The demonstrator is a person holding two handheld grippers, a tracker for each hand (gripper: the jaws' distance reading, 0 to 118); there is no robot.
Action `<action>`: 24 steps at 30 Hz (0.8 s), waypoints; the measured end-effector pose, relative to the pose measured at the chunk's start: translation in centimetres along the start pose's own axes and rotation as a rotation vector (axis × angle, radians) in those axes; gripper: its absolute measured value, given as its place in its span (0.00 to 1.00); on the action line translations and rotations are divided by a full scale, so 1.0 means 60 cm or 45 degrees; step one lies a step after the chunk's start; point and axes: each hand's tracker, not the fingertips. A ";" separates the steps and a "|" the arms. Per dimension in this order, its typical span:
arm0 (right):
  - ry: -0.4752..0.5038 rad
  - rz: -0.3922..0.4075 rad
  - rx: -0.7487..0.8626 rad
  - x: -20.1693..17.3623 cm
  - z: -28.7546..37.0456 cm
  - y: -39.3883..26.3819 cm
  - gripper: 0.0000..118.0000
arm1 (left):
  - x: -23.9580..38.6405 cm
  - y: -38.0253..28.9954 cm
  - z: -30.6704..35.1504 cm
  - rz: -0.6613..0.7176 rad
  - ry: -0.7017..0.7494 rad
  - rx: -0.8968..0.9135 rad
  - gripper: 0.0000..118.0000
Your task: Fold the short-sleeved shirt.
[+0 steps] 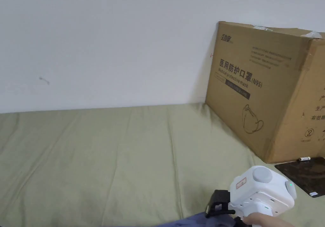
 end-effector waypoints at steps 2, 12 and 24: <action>-0.113 0.116 -0.024 -0.018 0.009 -0.011 0.24 | -0.003 -0.004 -0.004 0.002 0.005 -0.018 0.02; 0.140 0.289 0.345 -0.015 0.277 -0.058 0.06 | -0.014 0.025 0.111 0.113 -0.045 0.121 0.02; 0.193 0.468 0.750 -0.128 0.606 -0.117 0.04 | 0.009 0.165 0.384 0.030 -0.046 0.507 0.02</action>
